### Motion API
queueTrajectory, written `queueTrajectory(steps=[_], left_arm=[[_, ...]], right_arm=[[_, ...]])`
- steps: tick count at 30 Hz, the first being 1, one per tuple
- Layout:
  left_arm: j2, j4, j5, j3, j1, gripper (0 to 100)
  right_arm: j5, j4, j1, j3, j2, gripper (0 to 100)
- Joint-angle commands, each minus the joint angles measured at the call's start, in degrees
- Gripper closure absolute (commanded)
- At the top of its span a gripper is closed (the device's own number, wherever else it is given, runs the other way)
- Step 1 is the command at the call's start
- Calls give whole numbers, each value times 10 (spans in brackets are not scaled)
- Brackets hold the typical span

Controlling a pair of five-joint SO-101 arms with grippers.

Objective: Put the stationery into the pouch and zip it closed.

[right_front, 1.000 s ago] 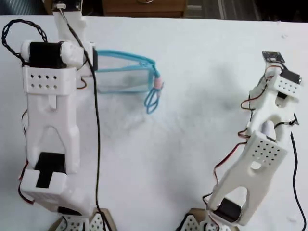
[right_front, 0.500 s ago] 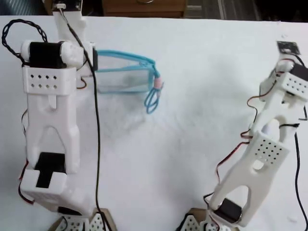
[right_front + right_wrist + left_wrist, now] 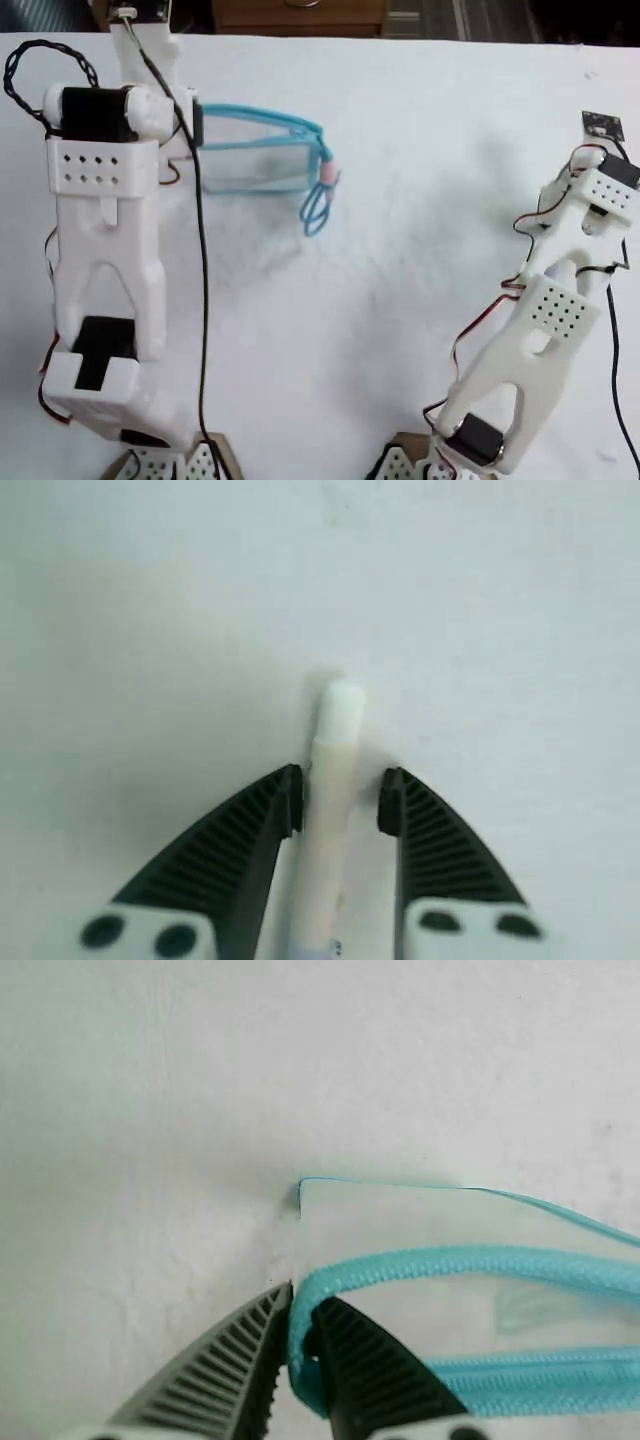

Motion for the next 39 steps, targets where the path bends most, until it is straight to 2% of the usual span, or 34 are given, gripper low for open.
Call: queueTrajectory(steps=[1,2,4,10,15,20,23,25,28,31,36,39], left_arm=[[0,4,3,-7,0,977],[0,4,3,-7,0,977],[0,4,3,-7,0,977],[0,2,4,-7,4,977],[0,1,4,-7,1,977],[0,2,4,-7,4,977],[0,2,4,-7,0,977],[0,2,4,-7,0,977],[0,2,4,-7,3,977],[0,4,4,-5,4,977],[0,4,3,-5,0,977],[0,4,3,-5,0,977]], right_arm=[[-3,2,-3,-4,-15,982],[-3,7,-3,-11,-27,960],[-6,32,-6,-38,-52,979],[-90,162,-48,-197,-157,982],[-219,173,-102,-302,-247,982],[-298,173,-197,-323,-364,982],[-418,172,-282,-323,-436,982],[-468,170,-352,-323,-471,982],[-476,154,-458,-324,-487,982],[-477,110,-524,-324,-486,981],[-471,45,-570,-326,-483,981],[-422,56,-573,-326,-505,981]])
